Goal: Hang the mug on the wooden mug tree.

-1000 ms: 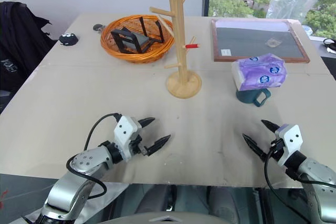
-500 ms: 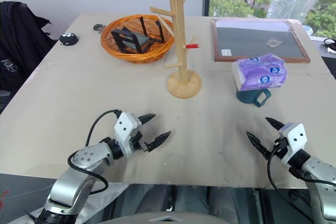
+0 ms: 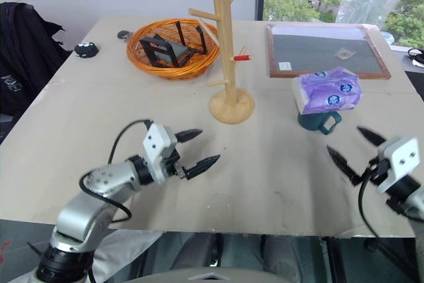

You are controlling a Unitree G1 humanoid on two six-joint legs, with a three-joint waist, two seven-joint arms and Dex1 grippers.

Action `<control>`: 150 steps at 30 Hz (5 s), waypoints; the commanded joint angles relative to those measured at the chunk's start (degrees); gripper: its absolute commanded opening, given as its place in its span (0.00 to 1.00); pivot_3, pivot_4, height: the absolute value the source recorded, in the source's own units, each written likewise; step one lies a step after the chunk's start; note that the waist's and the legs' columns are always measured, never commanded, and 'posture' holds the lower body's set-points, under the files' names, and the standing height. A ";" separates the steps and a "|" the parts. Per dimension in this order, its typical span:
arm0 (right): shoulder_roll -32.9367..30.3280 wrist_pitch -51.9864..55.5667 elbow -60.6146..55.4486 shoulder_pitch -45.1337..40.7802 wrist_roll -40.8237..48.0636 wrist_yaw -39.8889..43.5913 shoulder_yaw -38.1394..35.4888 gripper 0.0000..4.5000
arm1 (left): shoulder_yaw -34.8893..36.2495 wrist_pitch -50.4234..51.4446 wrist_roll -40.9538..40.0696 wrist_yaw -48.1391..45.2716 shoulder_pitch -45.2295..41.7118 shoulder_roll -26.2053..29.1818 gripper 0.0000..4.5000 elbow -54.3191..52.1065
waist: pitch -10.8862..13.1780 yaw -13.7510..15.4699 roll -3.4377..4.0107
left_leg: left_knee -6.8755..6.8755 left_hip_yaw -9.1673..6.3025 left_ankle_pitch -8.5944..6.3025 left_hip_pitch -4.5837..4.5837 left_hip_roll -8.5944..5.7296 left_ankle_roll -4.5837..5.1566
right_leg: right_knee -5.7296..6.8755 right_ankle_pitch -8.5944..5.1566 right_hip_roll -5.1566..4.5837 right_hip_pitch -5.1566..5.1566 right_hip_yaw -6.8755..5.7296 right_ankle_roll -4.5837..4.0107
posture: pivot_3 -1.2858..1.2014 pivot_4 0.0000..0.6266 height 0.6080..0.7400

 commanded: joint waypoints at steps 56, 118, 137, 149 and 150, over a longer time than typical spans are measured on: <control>8.64 24.22 -10.74 3.96 -15.17 -13.18 -11.76 0.99 | -9.08 4.89 -6.02 -15.63 -18.18 2.08 1.00 3.93 | -0.03 0.22 -0.07 | 0.04 0.03 0.04 -0.19 -0.06 -0.02 | 0.06 0.00 0.09 -0.18 0.07 0.00 | 0.52 0.24 0.98; 0.94 20.45 8.67 -33.98 -4.57 -0.63 17.68 0.02 | 2.38 0.84 -4.28 3.21 -9.06 -10.39 1.00 0.39 | 0.12 -0.42 0.14 | 0.01 0.11 0.10 -0.27 -0.04 -0.13 | 0.06 0.01 0.07 -0.35 0.16 0.01 | 0.52 0.24 0.98; -2.43 12.25 41.14 -73.45 -15.54 31.88 41.70 0.02 | 8.28 -11.28 -5.89 8.12 1.20 -14.60 1.00 -4.09 | 0.12 0.25 0.00 | 0.06 -0.13 0.18 -0.91 -0.04 -0.29 | -0.13 0.02 -0.04 -0.83 -0.11 0.00 | 0.52 0.24 0.98; 5.41 7.82 51.34 -81.65 -21.43 36.02 43.28 0.02 | 7.22 -12.31 -5.23 10.03 3.85 -14.65 1.00 -4.74 | 0.12 0.20 0.01 | 0.05 -0.10 0.18 -0.99 -0.06 -0.30 | -0.09 0.02 -0.04 -0.95 -0.08 0.00 | 0.52 0.24 0.98; 6.08 8.22 52.29 -82.57 -22.31 35.20 43.39 0.02 | 7.01 -12.45 -5.10 10.02 3.80 -14.66 1.00 -4.55 | 0.12 0.19 0.00 | 0.05 -0.06 0.18 -0.99 -0.07 -0.30 | -0.09 0.02 -0.04 -0.96 -0.05 0.00 | 0.52 0.24 0.98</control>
